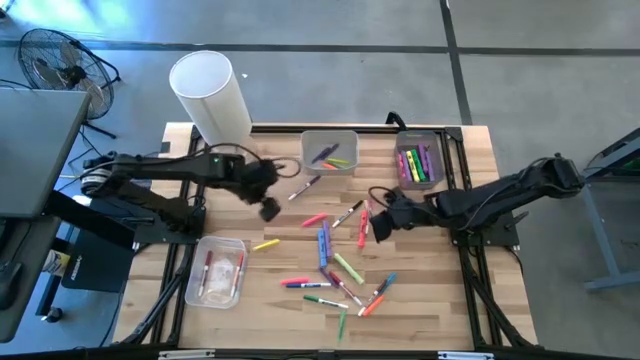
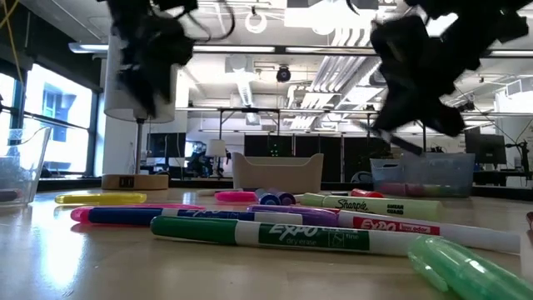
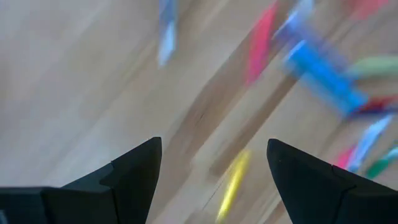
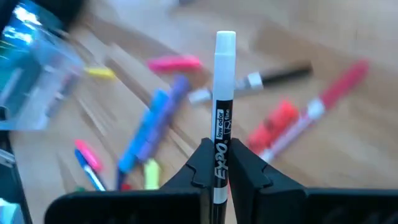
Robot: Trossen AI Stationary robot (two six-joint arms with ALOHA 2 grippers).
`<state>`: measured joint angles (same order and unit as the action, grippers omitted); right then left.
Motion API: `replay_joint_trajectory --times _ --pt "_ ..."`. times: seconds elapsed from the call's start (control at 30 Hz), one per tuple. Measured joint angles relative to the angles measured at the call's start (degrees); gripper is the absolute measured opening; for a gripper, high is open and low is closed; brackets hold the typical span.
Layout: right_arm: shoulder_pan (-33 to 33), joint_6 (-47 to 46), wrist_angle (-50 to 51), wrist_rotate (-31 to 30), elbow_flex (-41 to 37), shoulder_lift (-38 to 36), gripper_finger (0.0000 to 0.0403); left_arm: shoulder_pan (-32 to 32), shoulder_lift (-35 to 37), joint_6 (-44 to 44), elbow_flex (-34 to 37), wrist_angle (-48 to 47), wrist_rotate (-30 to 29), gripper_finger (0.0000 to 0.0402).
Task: Pick & Place Markers
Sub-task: Put the black marker pen into the transparent bin
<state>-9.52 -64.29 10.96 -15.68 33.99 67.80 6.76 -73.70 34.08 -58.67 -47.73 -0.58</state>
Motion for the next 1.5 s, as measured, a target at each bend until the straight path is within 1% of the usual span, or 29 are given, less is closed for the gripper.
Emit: replay_joint_trajectory --times 0.07,0.1,0.13,0.2,0.27,0.33,0.47,0.53,0.63,0.73,0.83,1.0,1.13,1.23,1.3,1.4,1.5 --pt "0.0 3.6 0.1 -2.5 3.2 0.0 0.0018 0.0 0.7 -2.7 -0.5 7.7 0.4 0.0288" --pt "0.0 5.5 -0.6 -3.7 5.2 0.0 0.0018 0.0 1.3 -4.4 -0.1 8.5 1.4 0.0288" --pt "0.0 7.6 -0.9 -5.0 6.8 -0.1 0.0017 0.0 1.6 -6.3 0.1 11.7 2.9 0.0288" --pt "0.0 12.3 -0.3 -7.3 10.4 -0.2 0.0016 0.0 1.2 -9.5 -0.6 23.6 5.8 0.0288" --pt "0.0 17.0 -1.8 -10.0 14.8 -0.1 0.0015 0.0 1.4 -11.3 -0.1 29.2 8.2 0.0288" --pt "0.0 22.2 -1.4 -12.1 18.8 0.0 0.0017 0.0 1.1 -11.7 -0.2 38.4 9.5 0.0288" --pt "0.0 31.4 -2.5 -14.3 26.3 0.5 0.0019 0.0 0.6 -11.8 -0.3 52.7 11.6 0.0288" --pt "0.1 35.1 -4.4 -14.1 29.4 1.1 0.0018 0.0 0.5 -11.6 -0.2 57.7 13.4 0.0288" --pt "0.2 39.7 -7.6 -13.9 31.6 2.3 0.0018 -0.1 -0.5 -10.2 -0.4 65.1 13.7 0.0288" --pt "0.2 42.3 -11.3 -13.4 32.6 3.8 0.0019 0.0 -1.2 -9.0 -0.2 65.9 13.6 0.0288" --pt "0.4 43.3 -14.5 -12.8 32.9 5.6 0.0018 0.0 -2.5 -8.8 -0.4 69.4 13.3 0.0288" --pt "1.5 43.4 -16.0 -12.2 32.9 7.8 0.0020 -0.1 -3.1 -8.2 -0.3 71.0 13.8 0.0288" --pt "3.1 42.3 -17.4 -9.7 32.9 8.7 0.0020 -0.2 -4.2 -8.3 -0.2 69.8 13.5 0.0288" --pt "3.9 42.3 -18.2 -8.8 32.8 9.2 0.0019 -0.4 -4.9 -8.8 -0.4 71.6 13.2 0.0288" --pt "4.4 42.2 -18.6 -7.9 32.8 9.2 0.0020 -0.5 -5.4 -9.2 -0.3 70.7 13.1 0.0287" --pt "4.8 41.3 -18.3 -7.9 32.8 9.2 0.0022 -0.5 -5.4 -10.6 -0.2 70.8 13.1 0.0269" --pt "5.0 41.2 -18.0 -7.9 32.8 9.2 0.0022 -0.4 -5.2 -11.1 -0.3 70.6 13.1 0.0230"
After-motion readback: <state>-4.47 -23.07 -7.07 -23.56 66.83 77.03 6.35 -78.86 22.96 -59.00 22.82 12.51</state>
